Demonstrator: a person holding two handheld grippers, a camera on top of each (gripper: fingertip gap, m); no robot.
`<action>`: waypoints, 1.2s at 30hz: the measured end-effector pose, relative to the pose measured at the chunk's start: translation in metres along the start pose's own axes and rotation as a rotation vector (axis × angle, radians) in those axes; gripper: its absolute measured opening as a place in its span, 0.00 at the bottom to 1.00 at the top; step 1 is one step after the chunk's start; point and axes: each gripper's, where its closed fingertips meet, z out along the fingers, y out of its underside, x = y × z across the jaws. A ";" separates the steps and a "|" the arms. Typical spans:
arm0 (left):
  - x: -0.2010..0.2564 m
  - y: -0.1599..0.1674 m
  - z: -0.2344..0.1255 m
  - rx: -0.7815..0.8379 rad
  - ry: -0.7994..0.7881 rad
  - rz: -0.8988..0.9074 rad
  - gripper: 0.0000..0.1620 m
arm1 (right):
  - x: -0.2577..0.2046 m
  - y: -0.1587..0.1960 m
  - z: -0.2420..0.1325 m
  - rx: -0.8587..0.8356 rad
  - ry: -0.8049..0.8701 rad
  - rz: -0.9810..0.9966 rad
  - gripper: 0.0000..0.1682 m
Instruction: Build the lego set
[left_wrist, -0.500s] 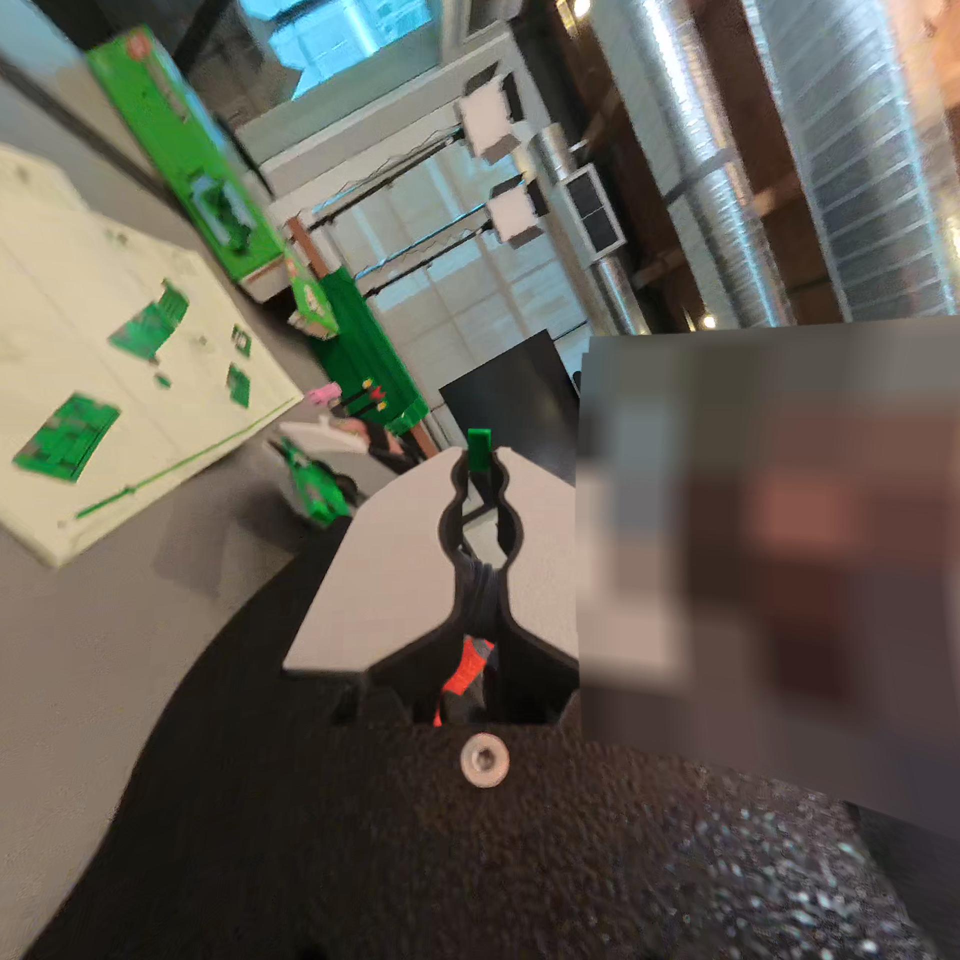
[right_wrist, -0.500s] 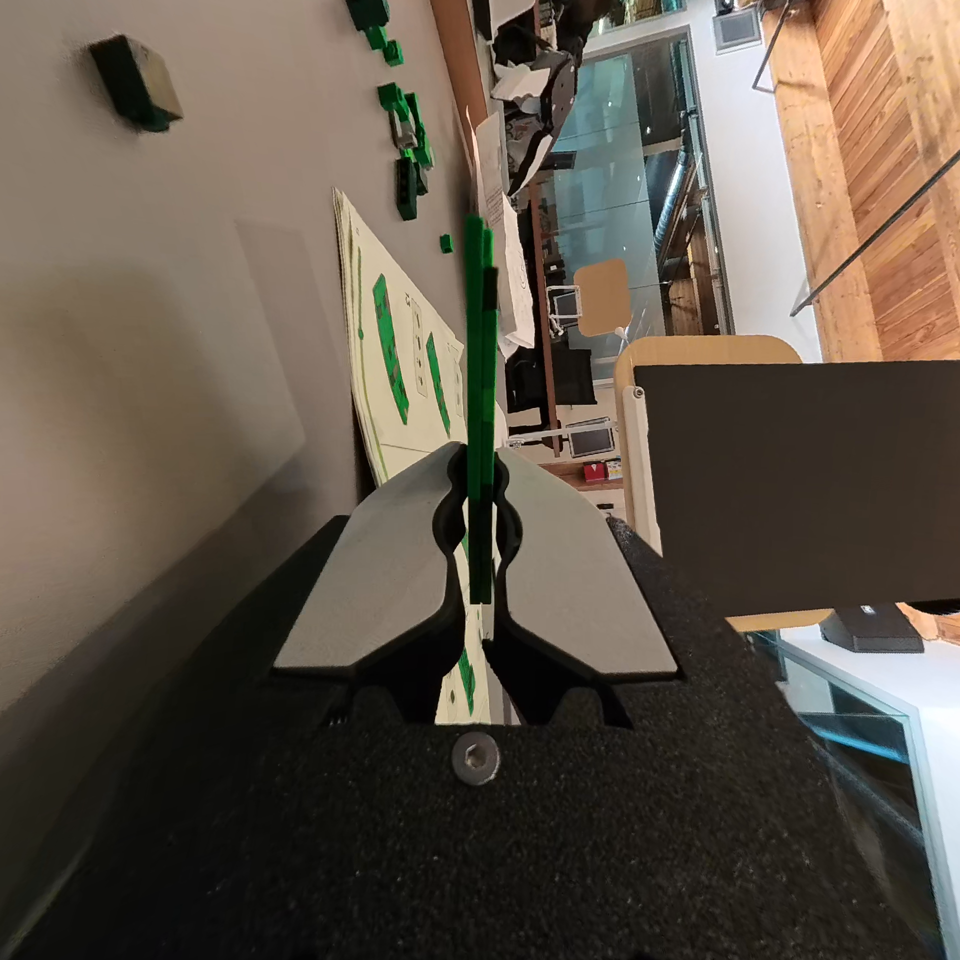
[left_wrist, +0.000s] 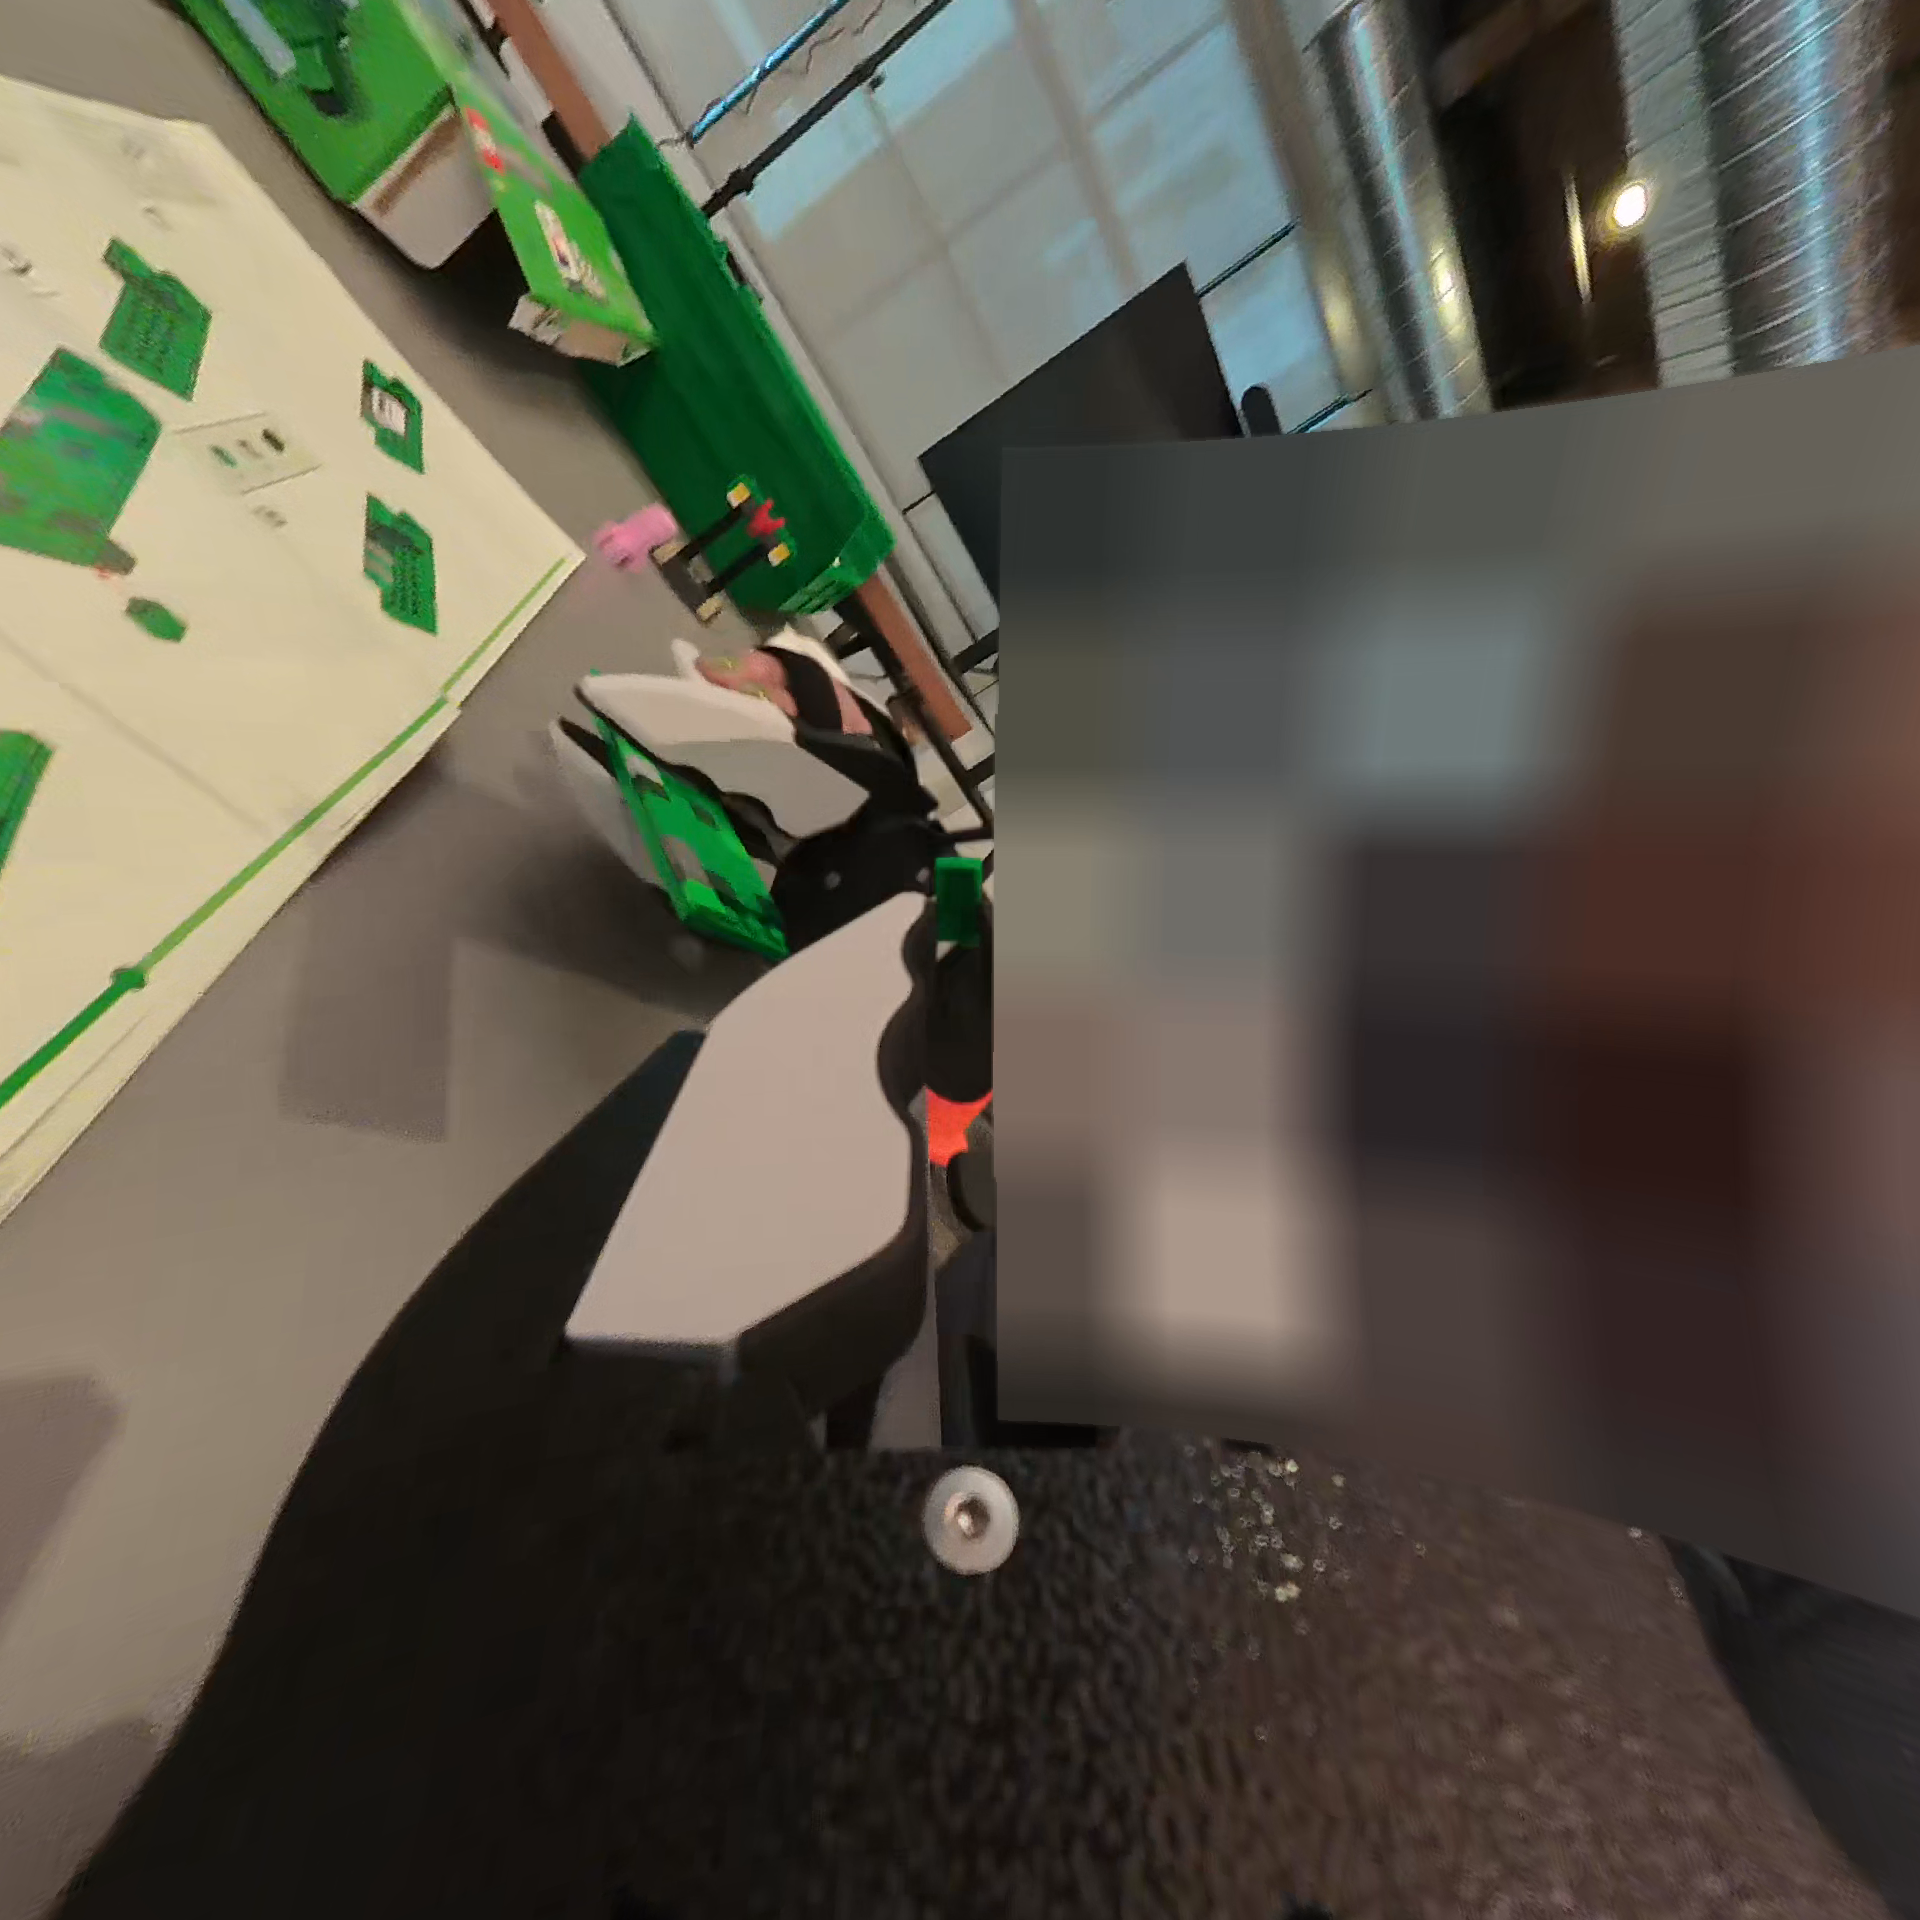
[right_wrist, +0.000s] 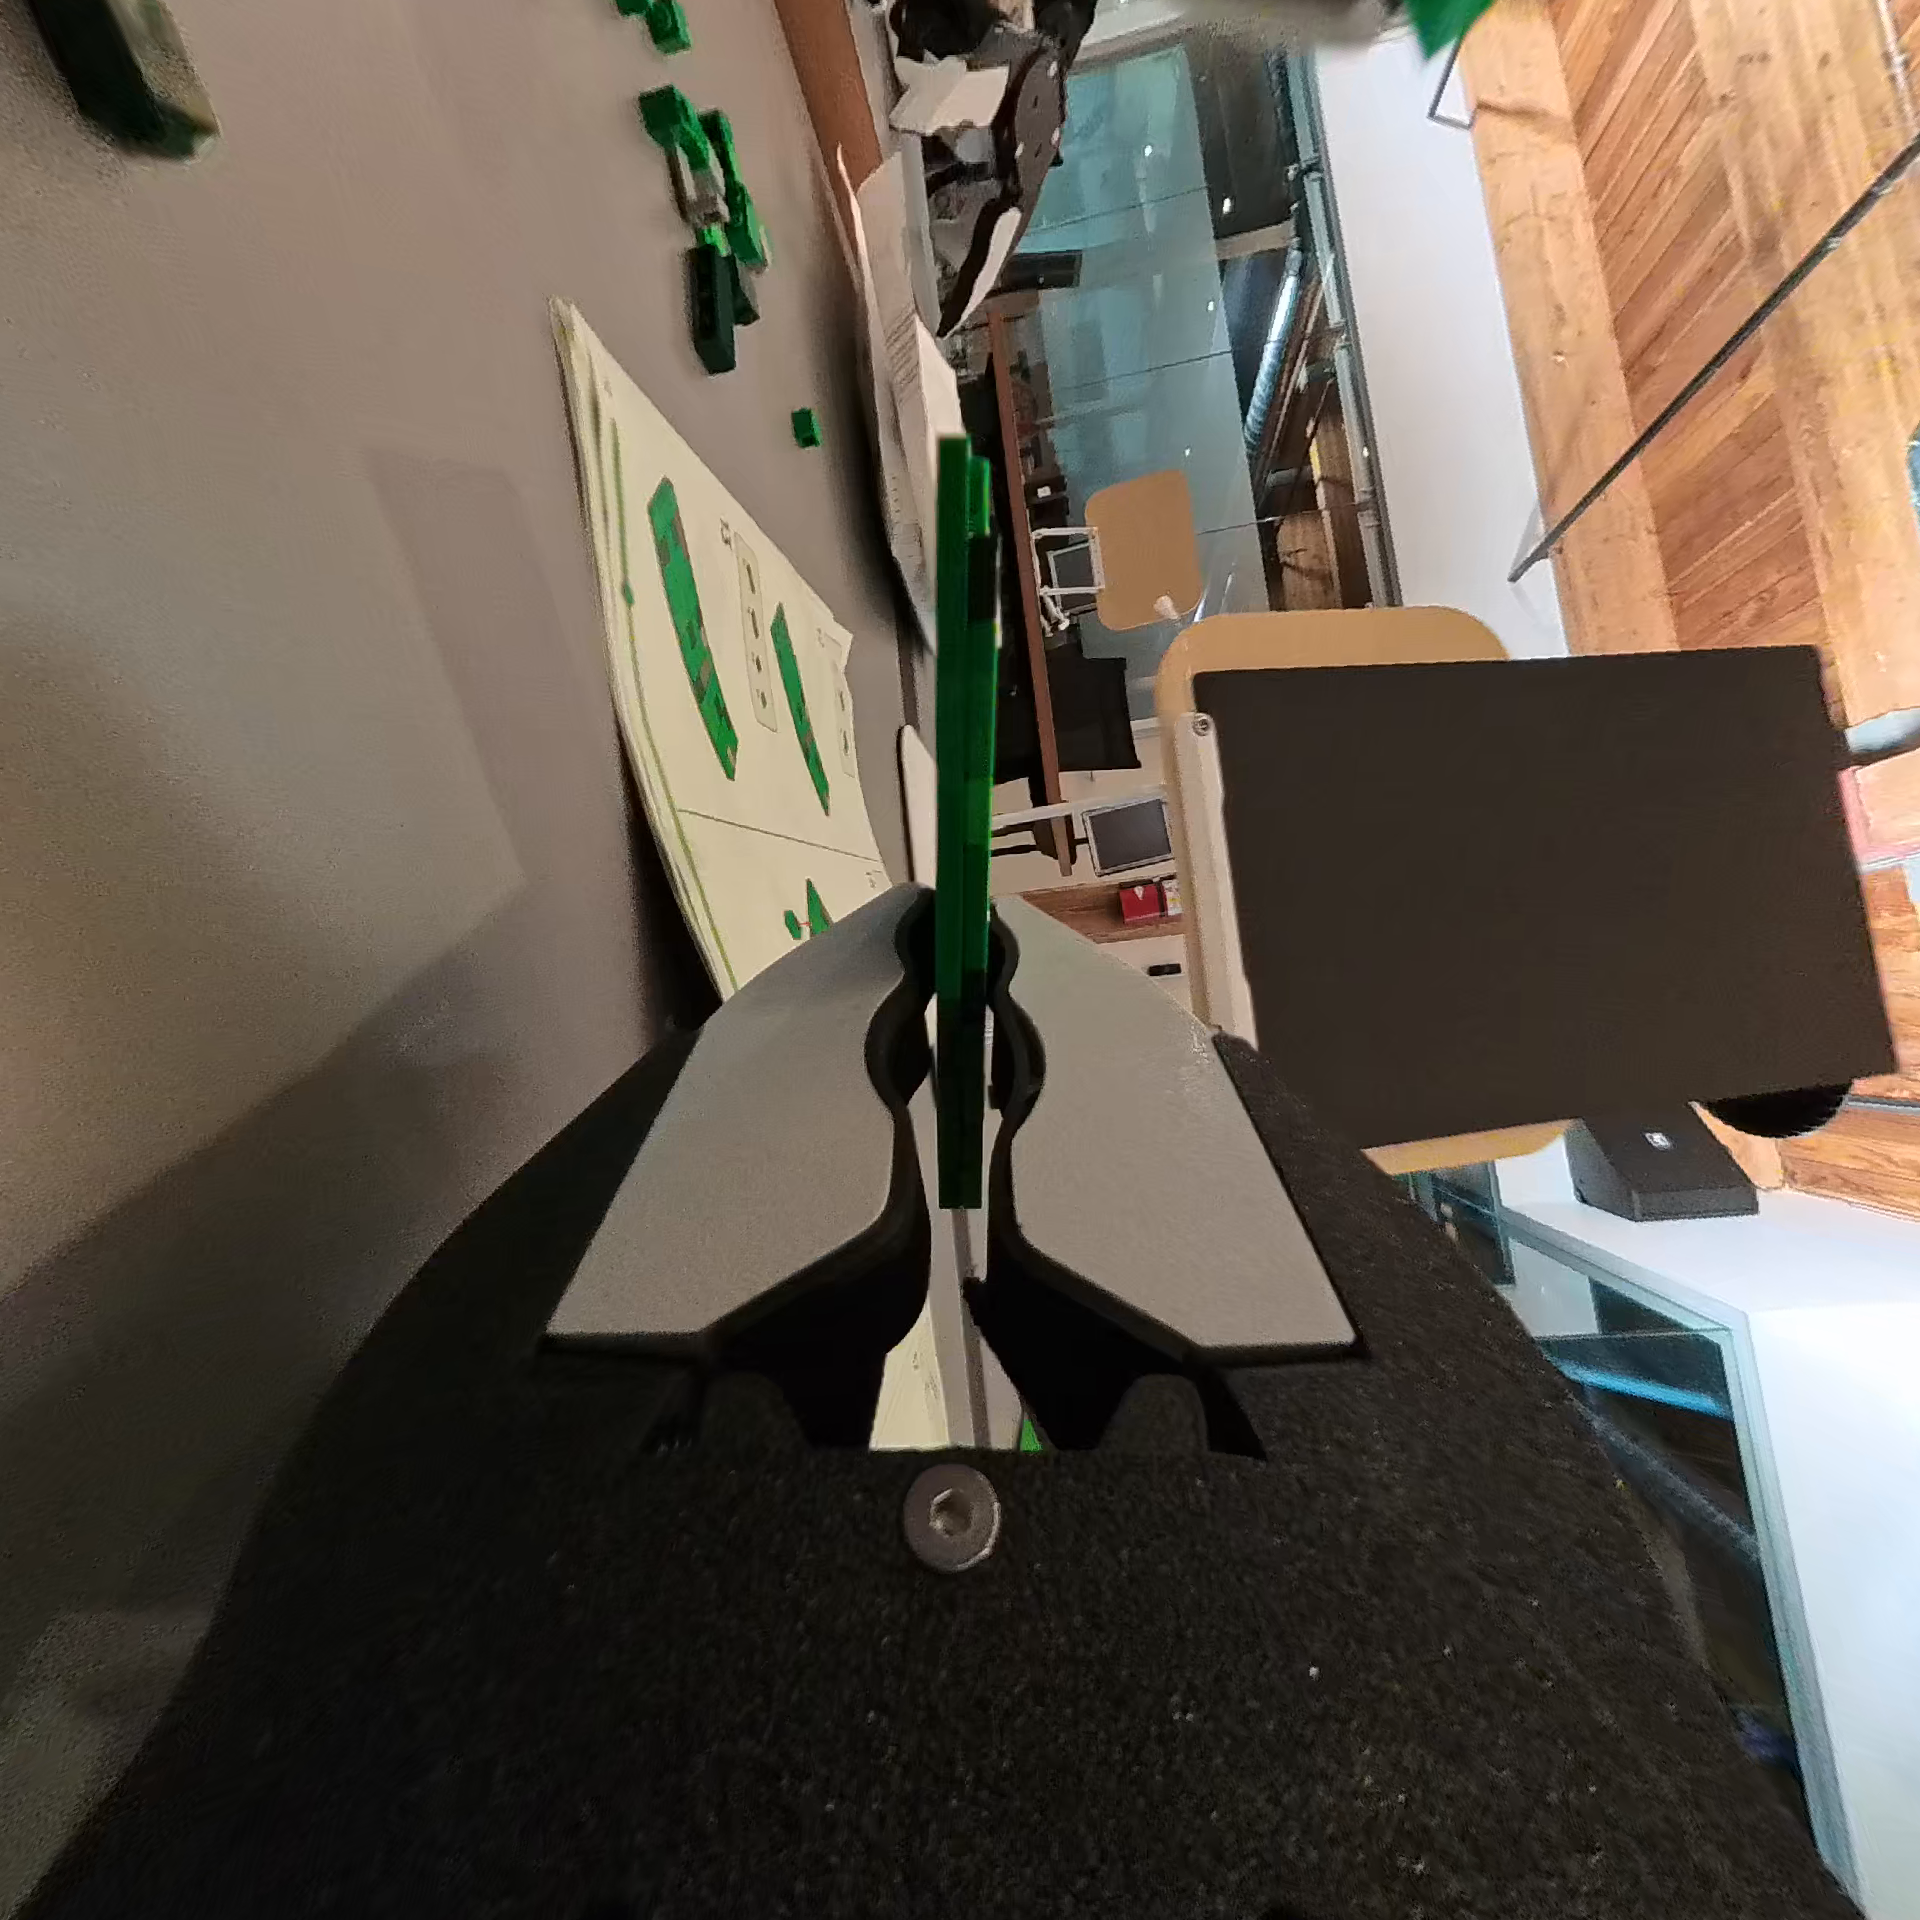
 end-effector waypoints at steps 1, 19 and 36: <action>0.000 0.000 0.005 0.028 0.012 0.018 0.04 | 0.003 -0.002 -0.003 0.004 0.012 0.009 0.04; -0.046 0.028 0.029 -0.068 -0.160 0.118 0.04 | 0.012 -0.007 -0.012 0.007 0.042 0.045 0.04; -0.102 0.055 -0.011 -0.917 -0.728 0.659 0.04 | 0.008 0.048 -0.007 -0.155 -0.001 0.018 0.04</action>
